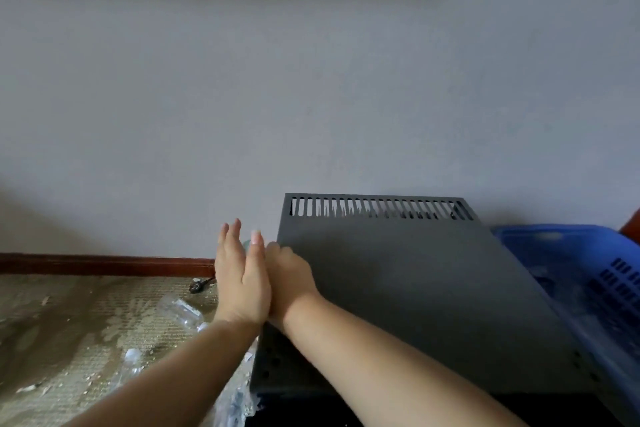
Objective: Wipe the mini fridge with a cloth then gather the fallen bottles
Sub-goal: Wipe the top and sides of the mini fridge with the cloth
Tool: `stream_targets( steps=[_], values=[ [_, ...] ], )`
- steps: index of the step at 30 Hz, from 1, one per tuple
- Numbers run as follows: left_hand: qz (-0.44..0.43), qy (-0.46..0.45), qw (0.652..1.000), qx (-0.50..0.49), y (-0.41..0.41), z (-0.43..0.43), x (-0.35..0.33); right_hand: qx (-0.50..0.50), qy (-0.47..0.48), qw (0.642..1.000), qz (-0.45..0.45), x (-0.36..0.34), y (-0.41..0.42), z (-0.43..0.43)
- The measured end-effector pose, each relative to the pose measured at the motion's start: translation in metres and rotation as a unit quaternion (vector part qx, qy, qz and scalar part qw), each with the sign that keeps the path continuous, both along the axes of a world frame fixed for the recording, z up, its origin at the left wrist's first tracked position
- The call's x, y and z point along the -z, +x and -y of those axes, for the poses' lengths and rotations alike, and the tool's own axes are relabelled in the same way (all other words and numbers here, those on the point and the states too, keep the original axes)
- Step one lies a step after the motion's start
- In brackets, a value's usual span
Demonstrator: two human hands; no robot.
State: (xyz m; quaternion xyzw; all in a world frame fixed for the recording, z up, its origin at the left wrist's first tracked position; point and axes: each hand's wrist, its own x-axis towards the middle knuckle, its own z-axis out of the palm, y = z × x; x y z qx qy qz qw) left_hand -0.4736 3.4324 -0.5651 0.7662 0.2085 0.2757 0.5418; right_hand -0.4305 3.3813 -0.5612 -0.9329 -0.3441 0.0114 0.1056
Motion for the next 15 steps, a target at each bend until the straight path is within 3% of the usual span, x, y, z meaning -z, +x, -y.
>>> stream_targets(
  steps=[4,7,9,11,15],
  values=[
    [-0.078,-0.078,0.991,0.082,-0.004,-0.025,-0.029,-0.103,-0.058,0.993,0.026,-0.011,-0.039,0.001],
    [-0.084,-0.07,0.99,0.087,0.005,-0.031,-0.05,-0.119,0.067,0.99,-0.015,-0.015,-0.049,0.024],
    [-0.038,-0.069,0.995,0.058,0.01,-0.028,-0.06,-0.062,0.165,0.984,-0.037,-0.023,-0.043,0.058],
    [-0.034,-0.047,0.997,0.058,0.009,-0.017,-0.055,0.014,0.193,0.981,-0.016,-0.029,-0.021,0.101],
    [-0.154,0.034,0.981,0.111,0.0,0.021,-0.011,0.214,0.176,0.959,0.049,-0.025,0.048,0.198]
  ],
)
